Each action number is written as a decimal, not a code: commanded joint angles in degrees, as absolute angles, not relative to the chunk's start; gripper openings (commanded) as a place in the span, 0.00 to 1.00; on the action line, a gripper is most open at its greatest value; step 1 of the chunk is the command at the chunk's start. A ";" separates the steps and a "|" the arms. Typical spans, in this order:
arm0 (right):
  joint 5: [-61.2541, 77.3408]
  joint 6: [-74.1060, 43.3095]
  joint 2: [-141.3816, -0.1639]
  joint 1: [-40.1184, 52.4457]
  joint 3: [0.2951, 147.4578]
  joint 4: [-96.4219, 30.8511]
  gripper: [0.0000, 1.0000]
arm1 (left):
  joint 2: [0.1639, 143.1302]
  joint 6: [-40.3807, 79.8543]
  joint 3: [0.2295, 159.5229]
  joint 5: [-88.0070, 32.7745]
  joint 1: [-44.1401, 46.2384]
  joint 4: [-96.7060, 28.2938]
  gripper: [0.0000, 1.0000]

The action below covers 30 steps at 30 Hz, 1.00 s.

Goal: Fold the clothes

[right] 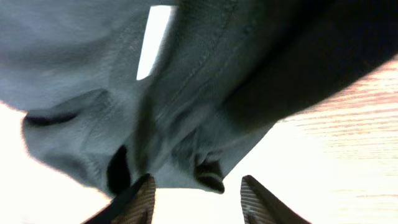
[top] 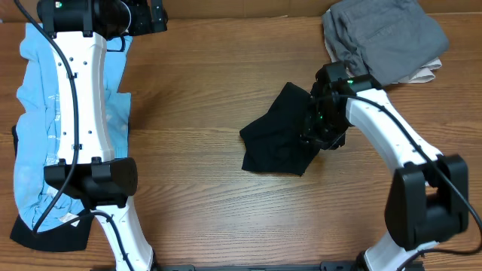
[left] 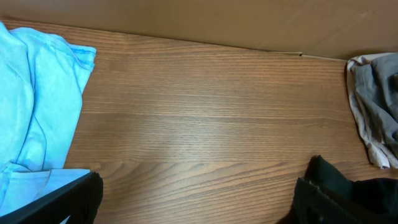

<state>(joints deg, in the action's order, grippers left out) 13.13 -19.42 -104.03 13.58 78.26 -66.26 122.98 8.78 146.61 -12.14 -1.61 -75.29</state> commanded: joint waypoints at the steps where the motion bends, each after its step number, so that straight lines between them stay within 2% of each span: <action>1: 13.93 -20.03 -100.29 15.57 79.35 -65.95 0.50 | 123.37 7.20 146.61 -11.75 -1.48 -75.35 1.00; 8: 9.80 -26.09 -101.78 20.58 77.14 -61.32 0.49 | 123.46 5.85 146.61 -11.40 -1.48 -75.26 1.00; 14: 3.09 -31.79 -103.55 23.20 75.94 -60.95 0.36 | 123.46 4.71 146.61 -11.40 -1.48 -75.20 1.00; 20: 2.42 -31.86 -103.63 23.42 72.97 -58.35 0.34 | 123.46 4.21 146.61 -11.38 -1.48 -75.20 1.00; 22: 2.39 -32.38 -103.63 23.42 72.03 -57.34 0.28 | 123.46 4.21 146.61 -11.38 -1.48 -75.20 1.00; 24: 1.98 -33.08 -103.63 23.42 71.81 -56.97 0.13 | 123.46 4.19 146.61 -11.38 -1.48 -75.20 1.00; 26: 1.96 -33.08 -103.53 23.42 71.99 -56.73 0.04 | 123.46 4.19 146.61 -11.38 -1.48 -75.18 1.00; 30: 1.98 -33.06 -102.85 23.05 74.70 -61.28 0.04 | 123.46 4.19 146.61 -11.38 -1.48 -75.18 1.00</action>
